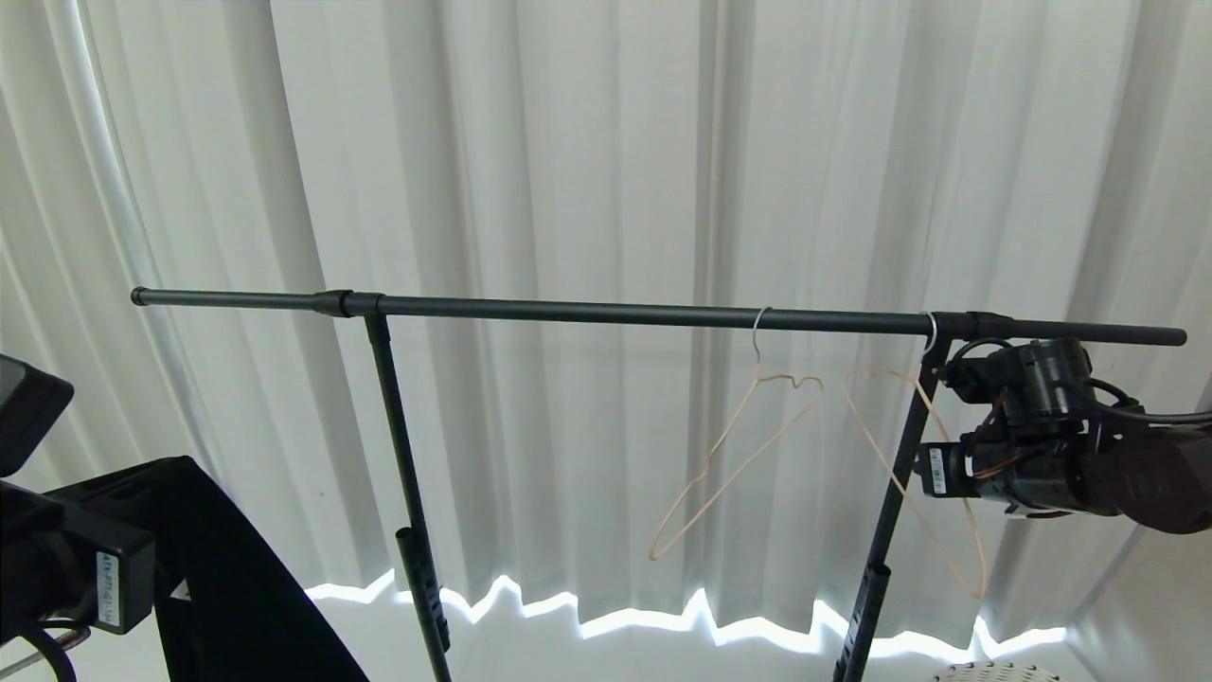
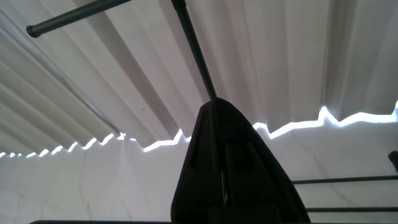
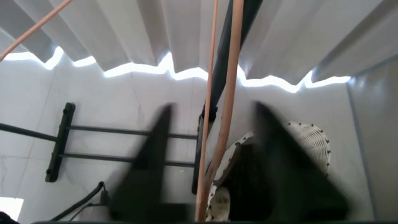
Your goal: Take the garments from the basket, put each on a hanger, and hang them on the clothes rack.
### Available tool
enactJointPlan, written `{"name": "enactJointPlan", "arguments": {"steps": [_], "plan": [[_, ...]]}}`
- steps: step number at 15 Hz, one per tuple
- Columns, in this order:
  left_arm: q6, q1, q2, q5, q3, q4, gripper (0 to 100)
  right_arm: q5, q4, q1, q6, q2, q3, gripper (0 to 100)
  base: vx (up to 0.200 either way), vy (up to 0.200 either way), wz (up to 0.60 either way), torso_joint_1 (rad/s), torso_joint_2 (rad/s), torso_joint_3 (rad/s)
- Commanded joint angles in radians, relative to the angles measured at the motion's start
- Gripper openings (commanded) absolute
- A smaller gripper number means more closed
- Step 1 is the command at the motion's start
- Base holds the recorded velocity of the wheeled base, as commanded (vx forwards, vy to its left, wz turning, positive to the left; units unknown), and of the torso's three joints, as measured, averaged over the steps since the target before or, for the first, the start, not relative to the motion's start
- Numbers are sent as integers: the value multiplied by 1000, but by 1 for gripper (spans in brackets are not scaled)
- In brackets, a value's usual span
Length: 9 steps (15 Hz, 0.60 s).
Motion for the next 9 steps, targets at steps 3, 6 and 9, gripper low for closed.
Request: {"name": "enactJointPlan", "arguments": {"steps": [3, 6, 9], "plan": [[-1, 0, 1, 0, 0, 0, 0, 0, 0, 0, 0, -7, 0, 0, 0, 0, 0, 0, 0, 0], [-1, 2, -1, 0, 3, 0, 0, 0, -3, 2, 28, -28, 0, 0, 0, 0, 0, 0, 0, 0], [-1, 2, -4, 0, 11, 0, 0, 2, -5, 2, 40, -76, -2, 0, 0, 0, 0, 0, 0, 0]]}}
